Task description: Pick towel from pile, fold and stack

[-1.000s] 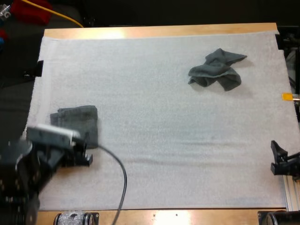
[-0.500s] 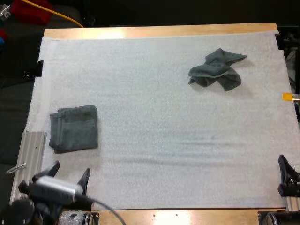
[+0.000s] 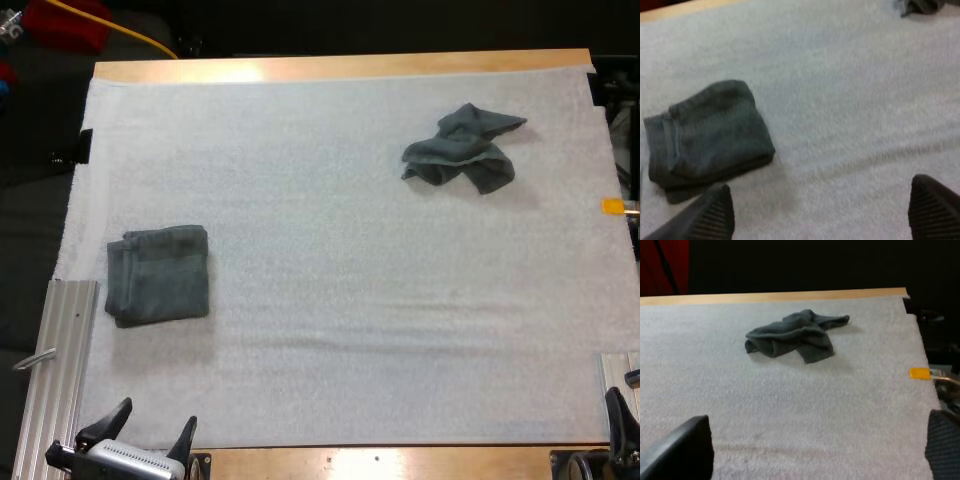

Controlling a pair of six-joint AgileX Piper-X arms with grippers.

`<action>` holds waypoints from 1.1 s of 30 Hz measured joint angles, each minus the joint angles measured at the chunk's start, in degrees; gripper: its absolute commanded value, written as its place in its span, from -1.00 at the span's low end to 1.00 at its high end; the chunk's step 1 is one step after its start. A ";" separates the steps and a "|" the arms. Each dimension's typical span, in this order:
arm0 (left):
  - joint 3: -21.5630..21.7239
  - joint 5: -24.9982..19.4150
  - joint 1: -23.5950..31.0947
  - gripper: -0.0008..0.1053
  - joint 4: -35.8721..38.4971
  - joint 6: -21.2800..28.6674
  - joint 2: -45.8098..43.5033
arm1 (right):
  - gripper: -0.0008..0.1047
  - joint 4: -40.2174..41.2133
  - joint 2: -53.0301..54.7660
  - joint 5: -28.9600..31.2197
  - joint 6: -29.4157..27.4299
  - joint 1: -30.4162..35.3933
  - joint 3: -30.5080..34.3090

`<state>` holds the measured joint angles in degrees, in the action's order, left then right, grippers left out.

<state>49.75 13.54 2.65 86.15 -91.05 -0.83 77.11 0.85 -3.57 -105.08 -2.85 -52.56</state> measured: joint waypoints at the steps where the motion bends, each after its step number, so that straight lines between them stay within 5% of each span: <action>1: 0.00 0.00 0.00 0.32 0.68 0.00 0.00 | 0.60 1.02 0.00 0.00 0.11 0.00 -0.21; 9: -0.10 0.12 0.00 0.32 1.89 0.15 0.00 | 0.60 2.59 0.00 -0.13 0.47 0.00 -0.41; 15: -1.12 0.12 0.00 0.32 -5.86 0.15 0.00 | 0.60 -4.10 0.00 -0.13 0.47 0.00 0.27; 26: -12.47 0.12 0.00 0.32 -22.49 0.15 0.00 | 0.60 -14.77 0.00 -0.13 0.47 0.00 12.20; 33: -16.60 0.12 0.00 0.32 -24.17 0.15 0.11 | 0.60 -14.80 -0.10 -0.13 0.47 0.00 17.91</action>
<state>33.16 13.67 2.65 61.97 -90.90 -0.72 62.31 0.74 -3.70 -104.60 -2.85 -34.65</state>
